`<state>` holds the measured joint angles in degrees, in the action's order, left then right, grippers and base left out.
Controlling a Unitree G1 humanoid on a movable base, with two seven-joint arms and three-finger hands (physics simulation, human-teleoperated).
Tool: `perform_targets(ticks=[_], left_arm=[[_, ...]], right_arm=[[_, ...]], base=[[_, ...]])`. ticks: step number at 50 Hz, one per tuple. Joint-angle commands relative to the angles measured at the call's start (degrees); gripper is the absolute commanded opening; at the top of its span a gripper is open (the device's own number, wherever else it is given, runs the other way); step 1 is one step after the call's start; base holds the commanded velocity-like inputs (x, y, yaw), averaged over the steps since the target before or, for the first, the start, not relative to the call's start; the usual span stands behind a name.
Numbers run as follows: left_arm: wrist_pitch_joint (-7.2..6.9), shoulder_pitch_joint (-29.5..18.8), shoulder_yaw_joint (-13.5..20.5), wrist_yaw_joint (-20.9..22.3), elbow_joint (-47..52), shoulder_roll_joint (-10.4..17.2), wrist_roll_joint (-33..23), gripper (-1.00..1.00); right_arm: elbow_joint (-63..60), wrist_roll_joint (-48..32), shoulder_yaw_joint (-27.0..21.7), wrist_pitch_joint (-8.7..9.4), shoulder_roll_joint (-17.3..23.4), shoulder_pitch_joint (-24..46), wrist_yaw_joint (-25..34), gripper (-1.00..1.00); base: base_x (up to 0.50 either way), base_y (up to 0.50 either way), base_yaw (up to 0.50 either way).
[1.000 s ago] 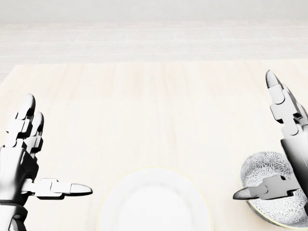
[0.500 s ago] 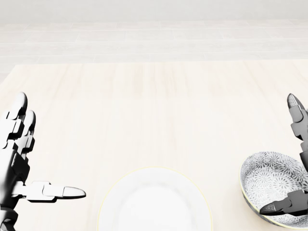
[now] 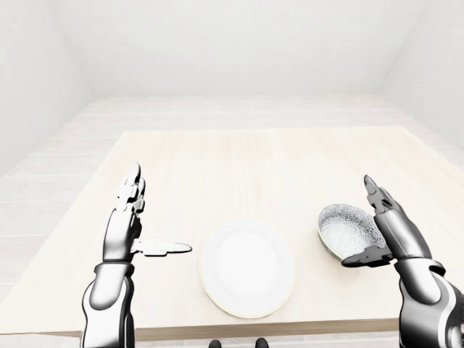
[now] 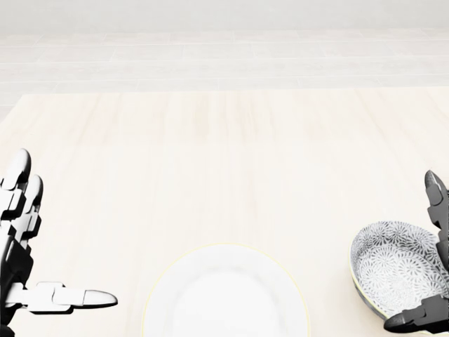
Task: Put the bowl on the plate.
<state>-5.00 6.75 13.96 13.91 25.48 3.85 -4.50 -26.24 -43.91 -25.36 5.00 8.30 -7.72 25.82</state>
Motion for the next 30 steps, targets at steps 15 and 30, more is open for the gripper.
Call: perform_targets(ticks=[15,30], left_arm=[[0.00,2.37,1.21,1.20,-0.37,-1.12,-0.88,1.00],[0.00,2.60,2.05,1.71,-1.22,-0.98,-1.22,1.00]], right_arm=[[8.21,-5.31,4.97,0.00,1.00,2.13,-3.65,1.00],[9.80,-5.09,6.19,0.00,0.26,0.78,-5.33,1.00]], base=[[0.00,0.00,0.00],[0.00,0.00,0.00]])
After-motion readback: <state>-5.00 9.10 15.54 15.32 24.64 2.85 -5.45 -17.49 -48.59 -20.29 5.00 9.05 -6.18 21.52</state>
